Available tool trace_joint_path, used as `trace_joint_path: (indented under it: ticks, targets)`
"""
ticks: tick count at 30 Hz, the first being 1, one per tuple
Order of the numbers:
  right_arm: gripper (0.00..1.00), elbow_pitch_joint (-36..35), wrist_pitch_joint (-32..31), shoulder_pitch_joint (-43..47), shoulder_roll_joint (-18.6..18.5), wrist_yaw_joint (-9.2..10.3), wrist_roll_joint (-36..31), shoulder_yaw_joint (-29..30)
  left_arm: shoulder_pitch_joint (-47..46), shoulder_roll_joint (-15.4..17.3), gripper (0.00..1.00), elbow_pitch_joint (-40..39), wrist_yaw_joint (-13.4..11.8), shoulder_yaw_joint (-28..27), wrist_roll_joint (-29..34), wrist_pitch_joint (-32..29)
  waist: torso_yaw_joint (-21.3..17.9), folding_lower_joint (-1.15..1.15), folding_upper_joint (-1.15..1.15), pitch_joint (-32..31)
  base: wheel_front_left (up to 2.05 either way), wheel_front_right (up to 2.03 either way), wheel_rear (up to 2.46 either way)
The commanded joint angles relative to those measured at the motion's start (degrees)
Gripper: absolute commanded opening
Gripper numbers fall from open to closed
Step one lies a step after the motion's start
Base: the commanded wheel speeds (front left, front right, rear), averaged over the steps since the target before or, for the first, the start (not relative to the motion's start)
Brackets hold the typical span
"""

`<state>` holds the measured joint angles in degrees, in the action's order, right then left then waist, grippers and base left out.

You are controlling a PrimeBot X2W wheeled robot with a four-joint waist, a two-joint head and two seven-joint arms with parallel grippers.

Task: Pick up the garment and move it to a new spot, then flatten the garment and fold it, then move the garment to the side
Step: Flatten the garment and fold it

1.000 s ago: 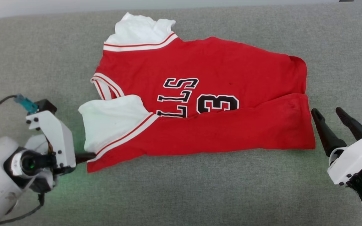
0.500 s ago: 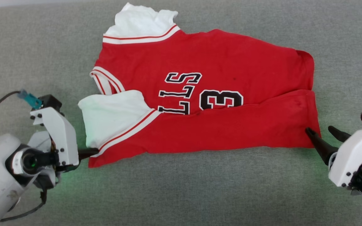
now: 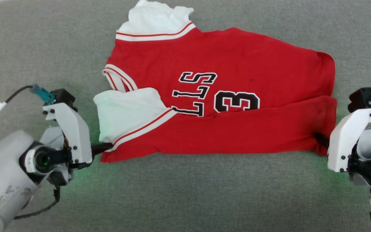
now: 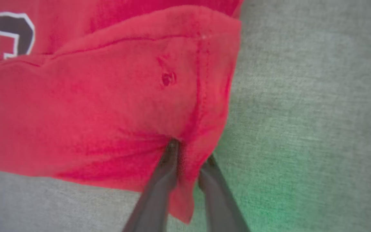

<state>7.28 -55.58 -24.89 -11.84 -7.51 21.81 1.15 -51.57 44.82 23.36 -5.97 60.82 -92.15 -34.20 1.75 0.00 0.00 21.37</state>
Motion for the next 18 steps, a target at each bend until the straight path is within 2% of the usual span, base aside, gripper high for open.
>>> trace_joint_path:
  ticks: [1,9,18]
  targets:
    - [0.00,3.2,-0.4,1.5,0.9,0.06,-0.3,-1.1,0.3,-2.5,0.00,1.3,0.3,0.8,1.0,1.4,0.4,0.00,0.00,-0.6,0.00,0.00,0.00]
    - [0.00,1.1,-1.4,0.9,-3.2,0.09,1.2,0.2,-1.2,-0.1,0.00,2.2,1.5,0.1,1.7,1.0,0.5,0.00,0.00,-2.8,0.00,0.00,0.00]
    - [0.00,-6.3,-6.7,5.0,-6.8,0.08,4.2,1.7,-0.1,5.2,0.00,-4.7,-1.3,0.4,2.3,-0.9,0.1,0.00,0.00,-4.4,0.00,0.00,0.00]
